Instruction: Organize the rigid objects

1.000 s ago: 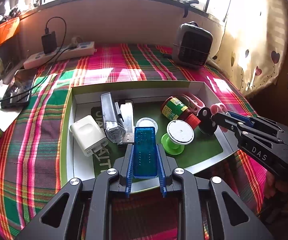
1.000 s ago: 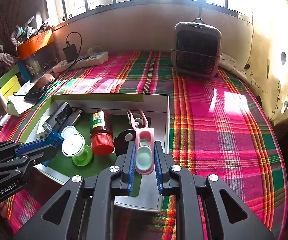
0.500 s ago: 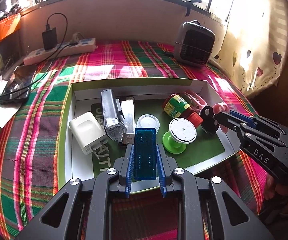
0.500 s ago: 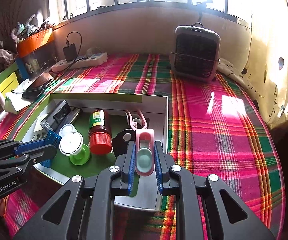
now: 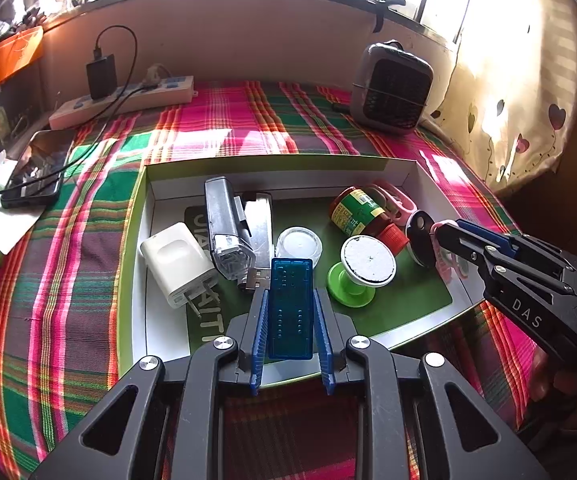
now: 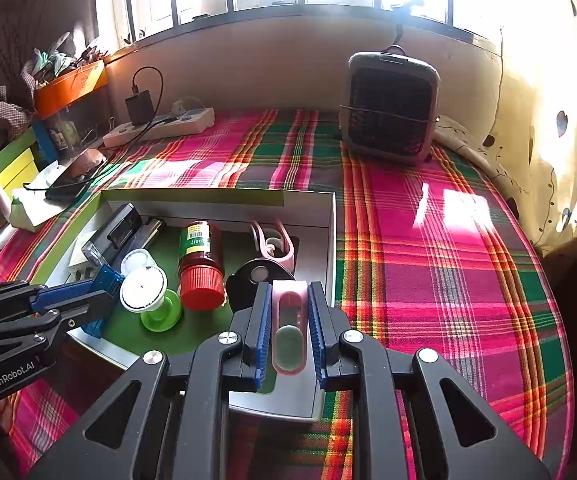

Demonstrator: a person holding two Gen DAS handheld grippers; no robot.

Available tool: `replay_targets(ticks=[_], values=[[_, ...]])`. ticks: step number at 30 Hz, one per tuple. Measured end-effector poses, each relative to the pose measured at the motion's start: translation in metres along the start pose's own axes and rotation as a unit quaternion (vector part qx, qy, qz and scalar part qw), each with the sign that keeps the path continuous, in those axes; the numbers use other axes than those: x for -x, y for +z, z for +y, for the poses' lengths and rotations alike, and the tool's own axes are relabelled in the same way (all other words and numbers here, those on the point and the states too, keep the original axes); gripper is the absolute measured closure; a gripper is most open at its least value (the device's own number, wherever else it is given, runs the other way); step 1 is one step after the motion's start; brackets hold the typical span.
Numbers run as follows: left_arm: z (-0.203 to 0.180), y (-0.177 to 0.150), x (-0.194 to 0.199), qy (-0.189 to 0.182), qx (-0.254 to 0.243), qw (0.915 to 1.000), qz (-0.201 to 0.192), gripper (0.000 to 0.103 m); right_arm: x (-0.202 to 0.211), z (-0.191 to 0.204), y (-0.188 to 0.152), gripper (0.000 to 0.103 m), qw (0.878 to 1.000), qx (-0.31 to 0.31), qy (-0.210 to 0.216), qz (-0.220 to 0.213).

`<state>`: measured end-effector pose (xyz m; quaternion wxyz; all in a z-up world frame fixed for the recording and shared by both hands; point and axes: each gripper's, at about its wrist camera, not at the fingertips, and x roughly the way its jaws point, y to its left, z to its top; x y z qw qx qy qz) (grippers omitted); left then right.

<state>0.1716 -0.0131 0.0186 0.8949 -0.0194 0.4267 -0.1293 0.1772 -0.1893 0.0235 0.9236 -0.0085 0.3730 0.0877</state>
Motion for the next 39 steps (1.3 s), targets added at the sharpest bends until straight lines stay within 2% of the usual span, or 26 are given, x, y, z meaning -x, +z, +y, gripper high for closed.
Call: replay_targets(ticks=[12, 22, 28, 35, 39], values=[[-0.001, -0.002, 0.005, 0.012, 0.002, 0.9999, -0.003, 0.074, 0.005, 0.001, -0.002, 0.08, 1.0, -0.006, 0.0, -0.003], [-0.005, -0.007, 0.024, 0.022, 0.004, 0.9996, -0.015, 0.072, 0.02, 0.005, -0.009, 0.064, 1.0, -0.011, 0.008, -0.012], [-0.01, -0.013, 0.042, 0.031, 0.006, 0.9992, -0.025, 0.071, 0.035, 0.007, -0.015, 0.062, 1.0, -0.02, 0.012, -0.016], [-0.014, -0.031, 0.062, 0.055, 0.002, 0.9981, -0.029, 0.071, 0.059, 0.012, -0.028, 0.061, 0.999, -0.024, 0.016, -0.021], [-0.014, -0.047, 0.066, 0.066, 0.004, 0.9976, -0.02, 0.07, 0.062, 0.02, -0.04, 0.059, 1.0, -0.022, 0.021, 0.0]])
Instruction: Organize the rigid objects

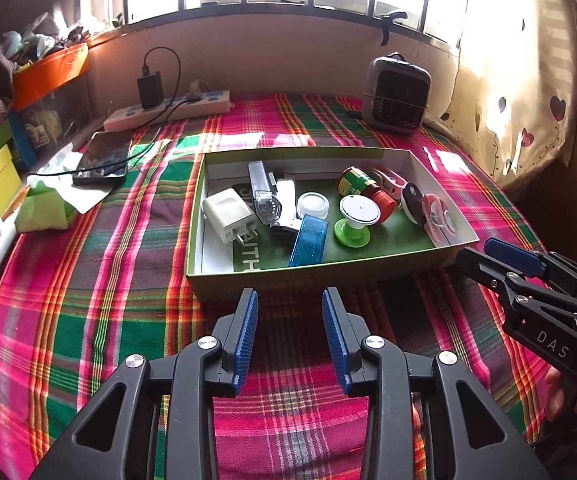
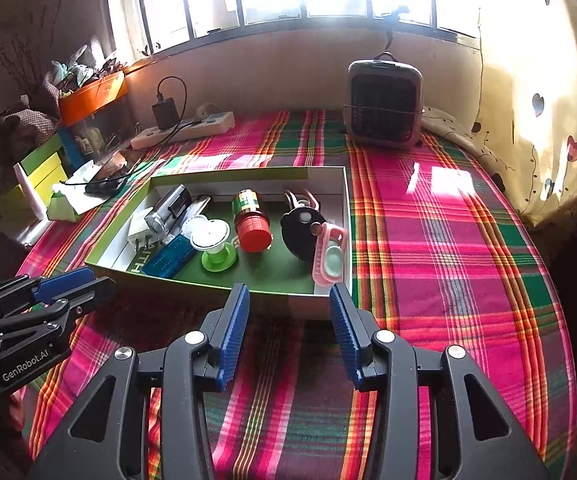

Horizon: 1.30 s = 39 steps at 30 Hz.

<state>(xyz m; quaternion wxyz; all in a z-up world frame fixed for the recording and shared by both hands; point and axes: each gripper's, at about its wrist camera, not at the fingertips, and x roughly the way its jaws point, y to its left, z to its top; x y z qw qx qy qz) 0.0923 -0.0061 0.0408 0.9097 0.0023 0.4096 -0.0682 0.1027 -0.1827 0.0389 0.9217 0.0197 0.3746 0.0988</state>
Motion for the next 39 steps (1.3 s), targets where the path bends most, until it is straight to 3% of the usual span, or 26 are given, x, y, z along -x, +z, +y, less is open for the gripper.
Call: replay_targets(ticks=[9, 17, 22, 26, 34, 39], values=[[0.006, -0.037, -0.009, 0.016, 0.02, 0.9986, 0.046, 0.07, -0.01, 0.013, -0.032, 0.052, 0.998, 0.01, -0.01, 0.055], [0.003, -0.044, -0.006, 0.036, 0.01, 0.9988, 0.032, 0.07, -0.012, 0.011, -0.042, 0.052, 0.998, 0.005, -0.023, 0.066], [-0.003, -0.044, -0.008, 0.034, 0.012, 0.999, 0.026, 0.056, -0.01, 0.009, -0.044, 0.05, 0.997, 0.003, -0.033, 0.065], [-0.01, -0.045, -0.009, 0.053, 0.005, 0.9983, 0.022, 0.053, -0.009, 0.007, -0.045, 0.047, 0.997, 0.0, -0.04, 0.065], [-0.014, -0.043, -0.011, 0.057, 0.014, 0.998, 0.024, 0.045, -0.008, -0.001, -0.045, 0.045, 0.996, -0.007, -0.058, 0.066], [-0.015, -0.043, -0.012, 0.055, 0.012, 0.9981, 0.025, 0.041, -0.009, -0.002, -0.045, 0.038, 0.995, -0.009, -0.07, 0.069]])
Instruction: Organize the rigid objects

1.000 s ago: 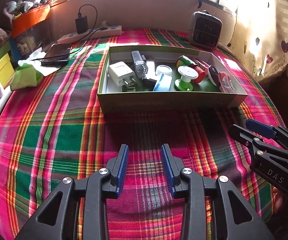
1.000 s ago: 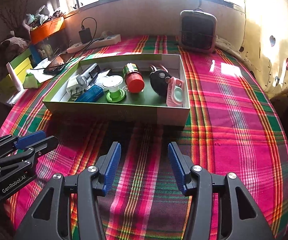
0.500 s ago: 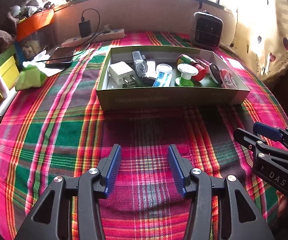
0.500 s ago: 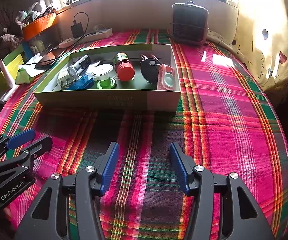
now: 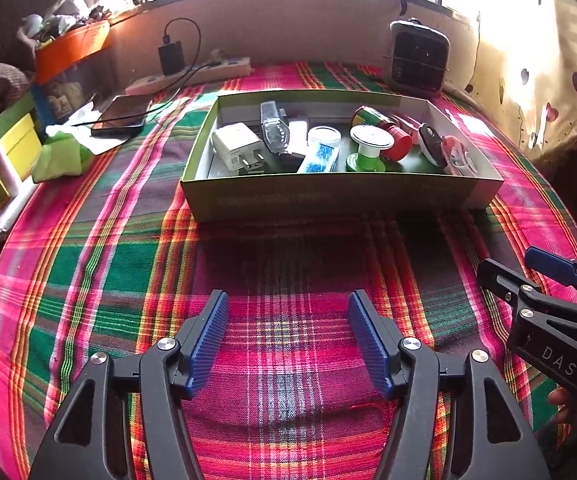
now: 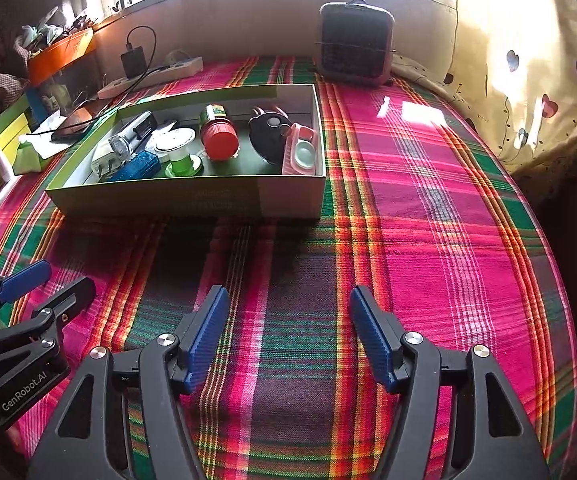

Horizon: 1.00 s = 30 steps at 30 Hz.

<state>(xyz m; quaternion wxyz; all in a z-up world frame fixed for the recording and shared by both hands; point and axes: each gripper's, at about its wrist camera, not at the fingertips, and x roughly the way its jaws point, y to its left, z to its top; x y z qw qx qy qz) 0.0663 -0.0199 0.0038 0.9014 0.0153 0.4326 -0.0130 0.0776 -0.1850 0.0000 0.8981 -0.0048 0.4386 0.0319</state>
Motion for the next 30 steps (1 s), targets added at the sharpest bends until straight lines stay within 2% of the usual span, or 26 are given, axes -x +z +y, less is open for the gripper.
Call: replay_targets(ticks=[6, 30], values=[[-0.0018, 0.0007, -0.0011, 0.003, 0.001, 1.0, 0.001, 0.038, -0.0016, -0.0036, 0.0003, 0.03, 1.0, -0.006, -0.009, 0.004], [-0.0012, 0.0006, -0.0011, 0.002, 0.002, 1.0, 0.001, 0.038, -0.0021, -0.0039, 0.0001, 0.029, 1.0, -0.006, -0.009, 0.004]])
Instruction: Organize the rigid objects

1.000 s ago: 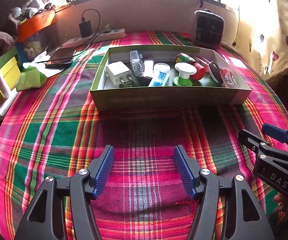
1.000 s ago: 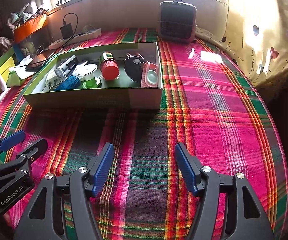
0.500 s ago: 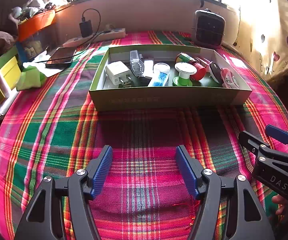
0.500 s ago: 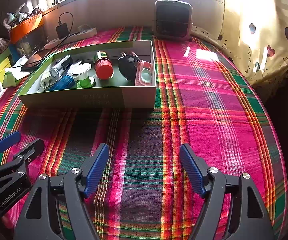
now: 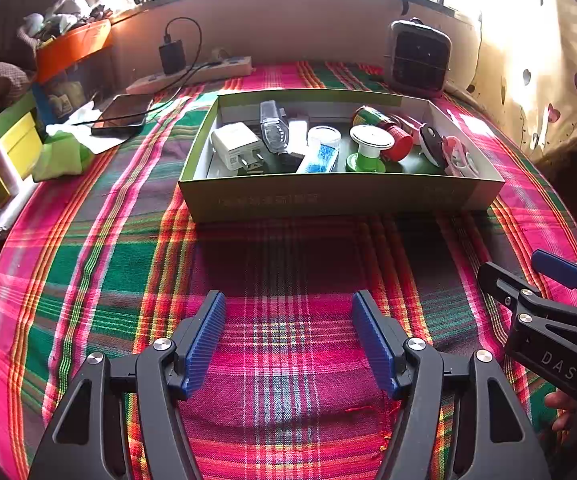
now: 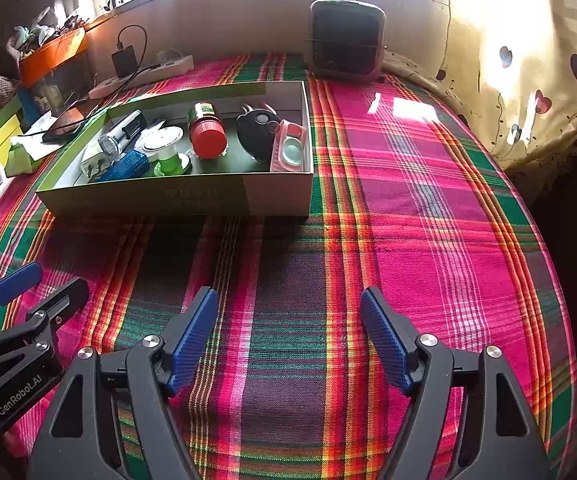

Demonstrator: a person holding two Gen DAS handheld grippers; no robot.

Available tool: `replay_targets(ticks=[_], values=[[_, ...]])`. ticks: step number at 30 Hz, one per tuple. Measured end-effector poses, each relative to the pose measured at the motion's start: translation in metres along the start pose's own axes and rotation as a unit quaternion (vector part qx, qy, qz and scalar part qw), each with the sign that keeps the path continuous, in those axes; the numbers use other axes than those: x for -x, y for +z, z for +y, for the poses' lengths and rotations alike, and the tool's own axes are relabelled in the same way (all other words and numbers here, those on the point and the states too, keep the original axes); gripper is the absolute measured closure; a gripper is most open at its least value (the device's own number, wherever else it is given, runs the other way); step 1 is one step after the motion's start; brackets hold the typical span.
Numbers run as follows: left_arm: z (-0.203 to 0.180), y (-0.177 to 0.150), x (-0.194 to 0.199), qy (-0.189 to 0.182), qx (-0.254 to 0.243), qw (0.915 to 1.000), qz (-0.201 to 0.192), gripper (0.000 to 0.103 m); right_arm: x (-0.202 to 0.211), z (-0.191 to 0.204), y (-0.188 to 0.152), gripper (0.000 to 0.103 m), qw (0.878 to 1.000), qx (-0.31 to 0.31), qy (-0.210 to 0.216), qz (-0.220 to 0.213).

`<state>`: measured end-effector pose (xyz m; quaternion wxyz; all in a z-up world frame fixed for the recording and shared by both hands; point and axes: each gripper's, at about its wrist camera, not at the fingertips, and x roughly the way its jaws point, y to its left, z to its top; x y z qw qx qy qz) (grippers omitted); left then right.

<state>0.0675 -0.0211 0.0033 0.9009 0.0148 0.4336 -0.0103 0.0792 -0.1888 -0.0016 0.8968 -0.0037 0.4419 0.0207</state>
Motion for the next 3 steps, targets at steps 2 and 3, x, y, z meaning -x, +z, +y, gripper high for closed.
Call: replay_targets(ticks=[2, 3], values=[[0.0, 0.0, 0.0, 0.0, 0.0, 1.0, 0.0, 0.038, 0.0, -0.0001, 0.0, 0.029, 1.0, 0.0, 0.0, 0.0], [0.0001, 0.0, -0.0001, 0.0, 0.0, 1.0, 0.0, 0.038, 0.0, 0.0, 0.0, 0.029, 1.0, 0.0, 0.0, 0.0]])
